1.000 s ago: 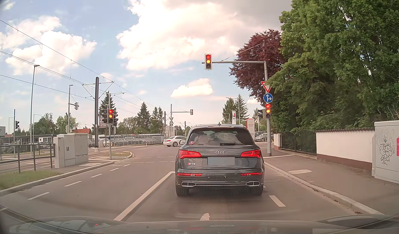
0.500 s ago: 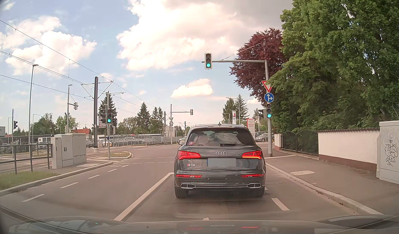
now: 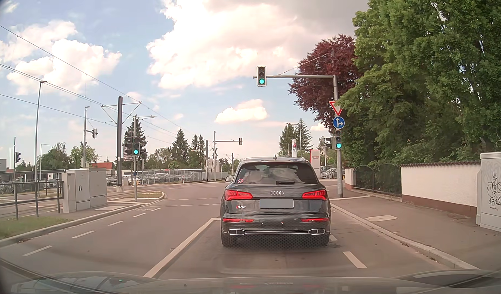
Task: Follow the waypoints while adhering to traffic rules and regulations
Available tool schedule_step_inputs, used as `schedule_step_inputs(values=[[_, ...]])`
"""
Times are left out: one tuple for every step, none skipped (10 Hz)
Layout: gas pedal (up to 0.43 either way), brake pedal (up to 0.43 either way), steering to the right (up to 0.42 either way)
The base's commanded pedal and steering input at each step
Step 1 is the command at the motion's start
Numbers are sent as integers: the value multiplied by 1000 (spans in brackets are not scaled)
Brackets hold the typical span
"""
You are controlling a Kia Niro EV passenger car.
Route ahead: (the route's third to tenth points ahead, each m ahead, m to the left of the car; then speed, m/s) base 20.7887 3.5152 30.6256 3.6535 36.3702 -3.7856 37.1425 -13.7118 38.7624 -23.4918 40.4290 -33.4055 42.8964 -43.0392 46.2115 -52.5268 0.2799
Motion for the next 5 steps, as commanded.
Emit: schedule_step_inputs(values=[[0,24,-14],[0,24,-14],[0,24,-15],[39,24,-16],[59,18,-19]])
